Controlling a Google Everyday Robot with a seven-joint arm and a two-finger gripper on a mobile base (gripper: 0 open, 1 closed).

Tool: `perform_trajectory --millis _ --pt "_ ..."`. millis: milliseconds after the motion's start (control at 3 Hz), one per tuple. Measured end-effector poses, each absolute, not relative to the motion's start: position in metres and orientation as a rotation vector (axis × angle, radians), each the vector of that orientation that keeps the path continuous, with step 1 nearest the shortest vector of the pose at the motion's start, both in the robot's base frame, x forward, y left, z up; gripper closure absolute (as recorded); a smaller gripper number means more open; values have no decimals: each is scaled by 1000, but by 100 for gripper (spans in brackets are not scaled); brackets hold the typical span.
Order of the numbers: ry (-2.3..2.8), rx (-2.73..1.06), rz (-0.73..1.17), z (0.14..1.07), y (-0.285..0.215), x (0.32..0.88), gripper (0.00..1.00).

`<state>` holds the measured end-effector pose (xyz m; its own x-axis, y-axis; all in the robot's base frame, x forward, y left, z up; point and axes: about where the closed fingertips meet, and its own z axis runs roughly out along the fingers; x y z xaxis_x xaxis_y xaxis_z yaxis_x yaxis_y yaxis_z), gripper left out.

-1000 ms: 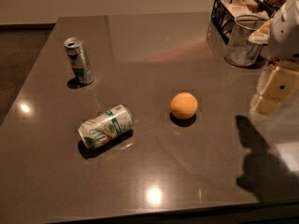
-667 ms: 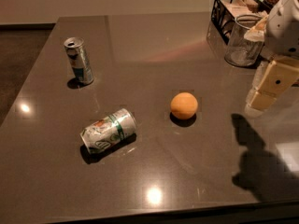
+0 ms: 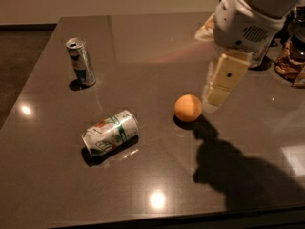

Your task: Place 7up can upright

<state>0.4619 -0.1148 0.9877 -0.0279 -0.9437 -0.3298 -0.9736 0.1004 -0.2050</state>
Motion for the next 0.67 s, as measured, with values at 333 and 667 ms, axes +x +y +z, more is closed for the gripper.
perform_trajectory --millis 333,667 --pt "1879 -2050 114 972 -48 451 0" --pt "1778 -2228 72 944 12 433 0"
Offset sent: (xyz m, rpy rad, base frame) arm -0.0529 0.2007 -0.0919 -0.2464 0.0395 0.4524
